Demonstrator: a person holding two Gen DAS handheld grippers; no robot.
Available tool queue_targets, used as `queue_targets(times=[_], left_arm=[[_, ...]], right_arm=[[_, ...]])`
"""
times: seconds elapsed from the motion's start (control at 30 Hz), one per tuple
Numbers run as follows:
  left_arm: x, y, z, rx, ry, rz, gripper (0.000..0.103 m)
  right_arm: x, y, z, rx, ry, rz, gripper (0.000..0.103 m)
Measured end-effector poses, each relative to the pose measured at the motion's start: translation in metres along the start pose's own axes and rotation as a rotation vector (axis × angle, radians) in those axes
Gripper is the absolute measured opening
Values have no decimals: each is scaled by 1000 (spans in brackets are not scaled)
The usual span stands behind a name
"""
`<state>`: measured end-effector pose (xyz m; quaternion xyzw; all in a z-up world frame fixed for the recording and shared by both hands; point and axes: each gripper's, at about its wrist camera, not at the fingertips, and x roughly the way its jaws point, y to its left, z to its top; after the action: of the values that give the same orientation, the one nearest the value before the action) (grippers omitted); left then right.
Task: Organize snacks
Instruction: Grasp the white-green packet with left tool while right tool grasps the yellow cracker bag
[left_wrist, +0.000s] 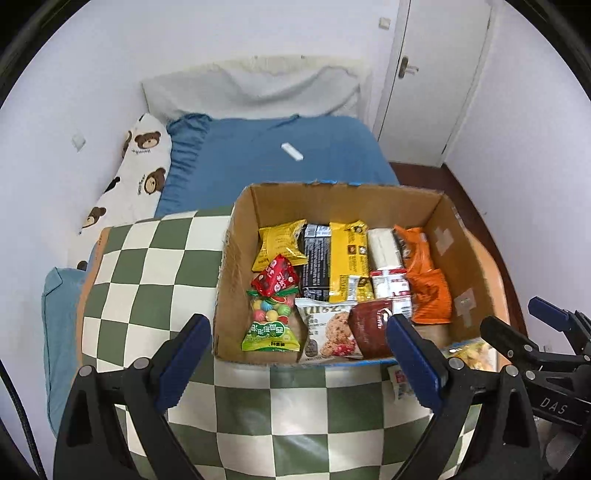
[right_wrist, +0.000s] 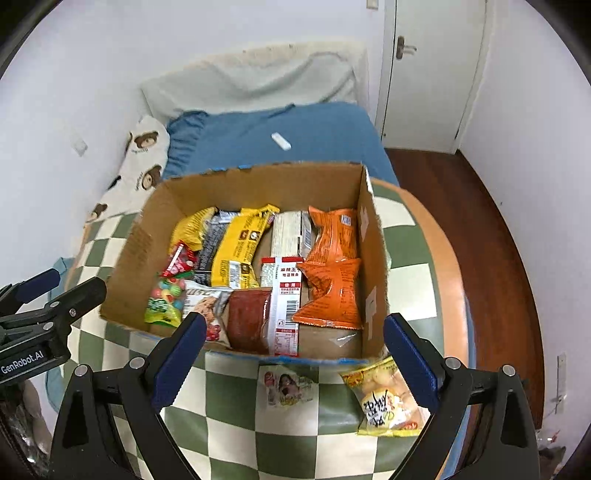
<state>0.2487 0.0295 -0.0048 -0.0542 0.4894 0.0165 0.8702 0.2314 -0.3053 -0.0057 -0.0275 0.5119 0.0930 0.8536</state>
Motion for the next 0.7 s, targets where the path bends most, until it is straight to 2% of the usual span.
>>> queue_targets(times=[0.13, 0.3, 0.47, 0.57, 0.6, 0.63, 0.7], left_arm=[[-26, -3, -10, 0, -40, -20, 98], [-53, -9, -23, 4, -87, -35, 98], [-61, -14, -35, 0, -89, -43, 97], [-51, -22, -44, 20, -60, -25, 97], [-45, -26, -48, 26, -42, -23, 97], [-38, -31, -52, 35, -21, -22, 97], [-23, -42, -59, 58, 10, -8, 98]], right_arm=[[-35, 5, -12, -21, -73, -15, 98], [-64, 8, -25, -16, -110, 18, 98], [-82, 6, -37, 8, -125, 56, 98], [-82, -8, -46, 56, -113, 100, 98], [-78, -16, -51, 76, -101, 94, 95], [-75, -24, -54, 97, -94, 92, 86], [-63, -43, -63, 146, -64, 94, 79]])
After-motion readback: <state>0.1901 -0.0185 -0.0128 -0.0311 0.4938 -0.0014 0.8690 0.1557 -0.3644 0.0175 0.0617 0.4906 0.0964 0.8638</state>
